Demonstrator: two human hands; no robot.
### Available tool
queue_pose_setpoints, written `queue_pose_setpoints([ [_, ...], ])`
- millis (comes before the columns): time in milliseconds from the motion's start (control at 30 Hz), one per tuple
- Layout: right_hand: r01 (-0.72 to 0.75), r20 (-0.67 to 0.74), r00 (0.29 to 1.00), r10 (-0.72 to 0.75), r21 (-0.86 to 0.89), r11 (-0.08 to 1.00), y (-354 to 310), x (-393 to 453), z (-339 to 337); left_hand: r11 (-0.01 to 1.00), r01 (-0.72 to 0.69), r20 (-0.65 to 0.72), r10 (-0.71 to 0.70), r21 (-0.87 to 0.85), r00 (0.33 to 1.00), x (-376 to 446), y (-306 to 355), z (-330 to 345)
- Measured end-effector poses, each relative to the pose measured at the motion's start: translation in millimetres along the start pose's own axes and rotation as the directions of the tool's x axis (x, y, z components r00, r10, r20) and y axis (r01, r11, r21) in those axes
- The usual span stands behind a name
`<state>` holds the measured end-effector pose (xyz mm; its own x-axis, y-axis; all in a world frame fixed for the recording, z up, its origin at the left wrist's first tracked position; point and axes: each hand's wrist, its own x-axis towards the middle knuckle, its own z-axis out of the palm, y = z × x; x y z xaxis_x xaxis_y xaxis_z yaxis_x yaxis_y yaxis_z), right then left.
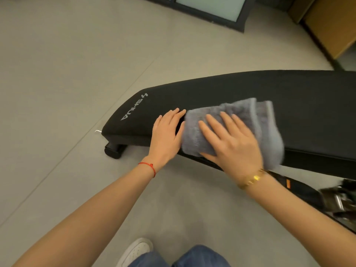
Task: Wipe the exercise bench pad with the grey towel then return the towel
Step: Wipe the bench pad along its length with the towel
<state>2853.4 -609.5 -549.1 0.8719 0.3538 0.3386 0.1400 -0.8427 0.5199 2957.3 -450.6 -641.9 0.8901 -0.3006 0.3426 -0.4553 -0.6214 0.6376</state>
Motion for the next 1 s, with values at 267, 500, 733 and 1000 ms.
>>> queue_pose_setpoints([
  [267, 0.082, -0.043, 0.996, -0.082, 0.008, 0.997, 19, -16, -4, 0.986, -0.011, 0.059, 0.021, -0.168, 0.998, 1, -1, -13],
  [500, -0.123, -0.013, 0.992, 0.123, -0.006, 0.992, 97, -87, -51, 0.996, 0.043, 0.085, -0.036, -0.082, 0.996, 0, 4, -15],
  [733, -0.043, 0.016, 0.999, 0.042, 0.038, 0.998, 21, -13, -5, 0.995, 0.021, 0.089, -0.013, -0.093, 0.996, 0, 0, -13],
  [1000, 0.008, -0.115, 0.993, -0.009, -0.008, 1.000, 84, -76, -29, 0.994, 0.061, 0.065, -0.056, -0.085, 0.996, 0, 58, -21],
])
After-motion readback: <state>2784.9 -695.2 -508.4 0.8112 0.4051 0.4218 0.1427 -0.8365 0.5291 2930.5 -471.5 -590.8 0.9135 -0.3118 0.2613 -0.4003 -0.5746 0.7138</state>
